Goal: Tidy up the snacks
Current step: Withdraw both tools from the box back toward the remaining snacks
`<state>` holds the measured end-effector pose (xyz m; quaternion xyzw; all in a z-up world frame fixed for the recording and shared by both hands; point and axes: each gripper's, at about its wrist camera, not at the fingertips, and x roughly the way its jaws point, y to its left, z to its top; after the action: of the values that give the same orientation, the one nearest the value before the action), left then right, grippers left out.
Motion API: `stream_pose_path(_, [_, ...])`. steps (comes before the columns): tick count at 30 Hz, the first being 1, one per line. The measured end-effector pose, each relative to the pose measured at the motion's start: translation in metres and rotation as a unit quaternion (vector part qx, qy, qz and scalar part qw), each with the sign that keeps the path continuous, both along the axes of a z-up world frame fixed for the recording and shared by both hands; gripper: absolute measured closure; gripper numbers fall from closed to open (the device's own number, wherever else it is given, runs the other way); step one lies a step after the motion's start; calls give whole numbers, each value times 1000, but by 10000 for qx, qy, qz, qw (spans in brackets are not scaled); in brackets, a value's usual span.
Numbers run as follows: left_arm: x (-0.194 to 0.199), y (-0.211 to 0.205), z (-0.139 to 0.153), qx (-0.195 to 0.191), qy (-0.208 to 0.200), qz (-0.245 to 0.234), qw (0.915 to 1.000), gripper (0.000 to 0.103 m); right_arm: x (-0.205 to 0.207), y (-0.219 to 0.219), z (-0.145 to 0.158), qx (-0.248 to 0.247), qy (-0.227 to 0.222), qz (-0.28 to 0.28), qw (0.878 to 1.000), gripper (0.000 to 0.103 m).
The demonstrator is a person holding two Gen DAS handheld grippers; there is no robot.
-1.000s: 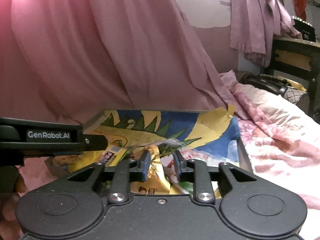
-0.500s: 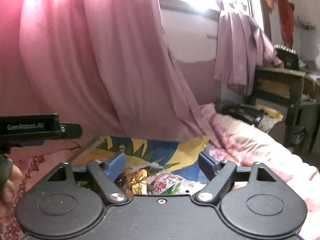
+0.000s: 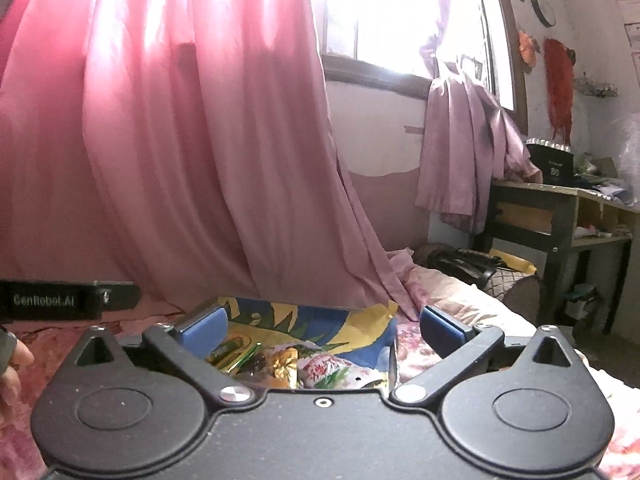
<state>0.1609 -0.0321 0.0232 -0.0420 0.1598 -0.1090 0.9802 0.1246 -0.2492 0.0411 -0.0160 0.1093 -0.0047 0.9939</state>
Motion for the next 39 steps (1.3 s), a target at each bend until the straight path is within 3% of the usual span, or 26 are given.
stream_pose_path(10, [-60,2,-3,426,-87,-94,9990,0,-58,-4,1,206,105,-154,9996,1])
stream_pose_path(20, [-93,12,-11,530,113,-99,9985,0,-92,-8,-5,483,415,-351,9974,1])
stream_pose_path(39, [-100,8,-28,868,765,-232,9930,0,-93,-1,-29,463,1421,-433,9878,1])
